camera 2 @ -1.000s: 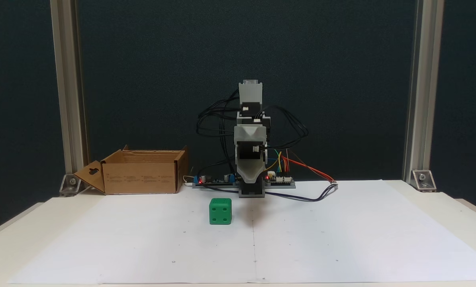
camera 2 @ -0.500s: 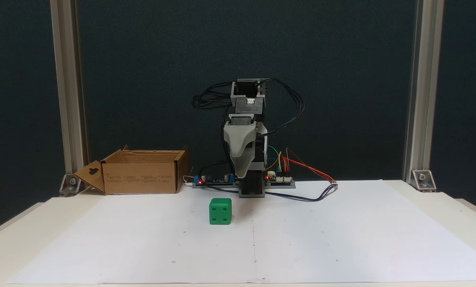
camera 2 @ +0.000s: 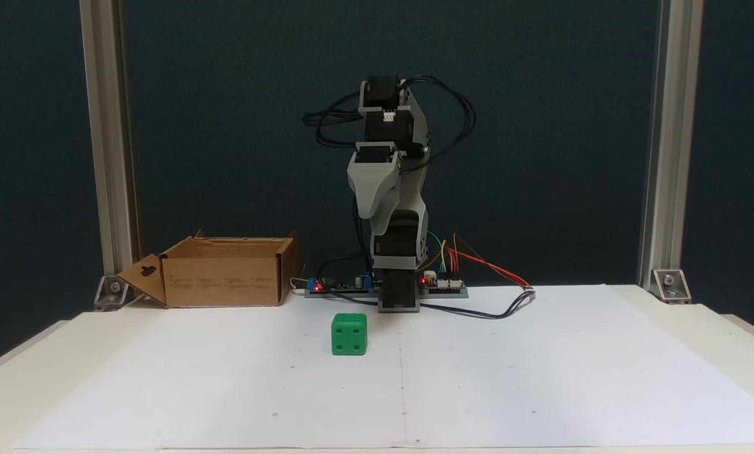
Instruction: Grasp a green dice and put it in the bin.
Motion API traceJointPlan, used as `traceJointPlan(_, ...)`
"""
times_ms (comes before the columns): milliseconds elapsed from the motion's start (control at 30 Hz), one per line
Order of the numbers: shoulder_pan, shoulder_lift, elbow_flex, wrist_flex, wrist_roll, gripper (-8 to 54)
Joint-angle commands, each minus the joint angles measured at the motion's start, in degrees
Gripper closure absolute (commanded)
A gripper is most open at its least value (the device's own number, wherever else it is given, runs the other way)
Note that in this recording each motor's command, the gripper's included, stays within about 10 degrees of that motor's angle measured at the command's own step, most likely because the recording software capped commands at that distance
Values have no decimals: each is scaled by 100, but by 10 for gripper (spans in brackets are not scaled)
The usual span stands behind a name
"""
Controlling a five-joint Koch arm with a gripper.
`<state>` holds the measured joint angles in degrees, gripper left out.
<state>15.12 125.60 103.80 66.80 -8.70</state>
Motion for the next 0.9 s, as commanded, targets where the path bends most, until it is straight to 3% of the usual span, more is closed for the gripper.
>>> traceJointPlan(0, 123, -255, -422, 44, -747, 20)
traceJointPlan(333, 756, -1406, -905, 35, -1995, 8)
traceJointPlan(600, 1063, -2074, -976, 26, -2030, 2)
traceJointPlan(867, 888, -2109, -976, -18, -1608, 2)
